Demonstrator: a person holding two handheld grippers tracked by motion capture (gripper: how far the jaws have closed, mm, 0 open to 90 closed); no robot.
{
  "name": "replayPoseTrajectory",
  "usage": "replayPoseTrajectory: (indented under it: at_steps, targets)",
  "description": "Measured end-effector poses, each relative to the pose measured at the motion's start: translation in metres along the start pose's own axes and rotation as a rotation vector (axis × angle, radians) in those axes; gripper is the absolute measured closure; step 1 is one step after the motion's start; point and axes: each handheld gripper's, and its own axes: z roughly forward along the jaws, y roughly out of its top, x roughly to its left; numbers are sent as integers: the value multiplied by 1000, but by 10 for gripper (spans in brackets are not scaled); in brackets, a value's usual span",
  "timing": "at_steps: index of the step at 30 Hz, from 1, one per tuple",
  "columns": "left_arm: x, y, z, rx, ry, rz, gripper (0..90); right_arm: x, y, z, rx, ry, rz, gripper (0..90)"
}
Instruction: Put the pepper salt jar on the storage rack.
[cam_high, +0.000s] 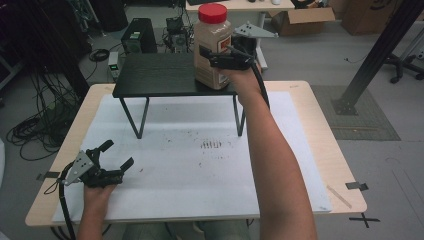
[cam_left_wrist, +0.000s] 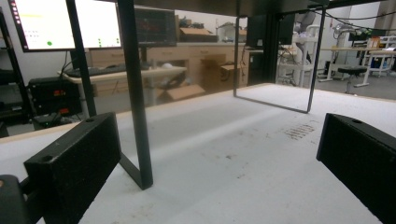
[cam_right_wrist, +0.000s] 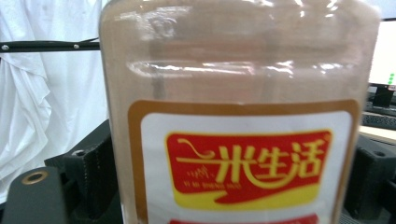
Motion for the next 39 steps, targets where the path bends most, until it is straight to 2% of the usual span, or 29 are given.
replayPoseTrajectory:
  at_steps: [4,13,28,29,39]
  targets:
    - [0,0,0,-1,0,0,2,-3,0,-6,0,-15,4,74]
    - [0,0,0,-2,0,-1,2,-4,0,-20,-1,-2,5,0]
    - [0,0,0,-1,0,2,2,0,1,-58,-27,5,0,0]
    - [0,0,0,-1,1,2,3,2,-1,-65,-35,10,-4,0]
    - [0,0,0,-1,-1,1,2,10,-13,-92,-42,19,-14,0]
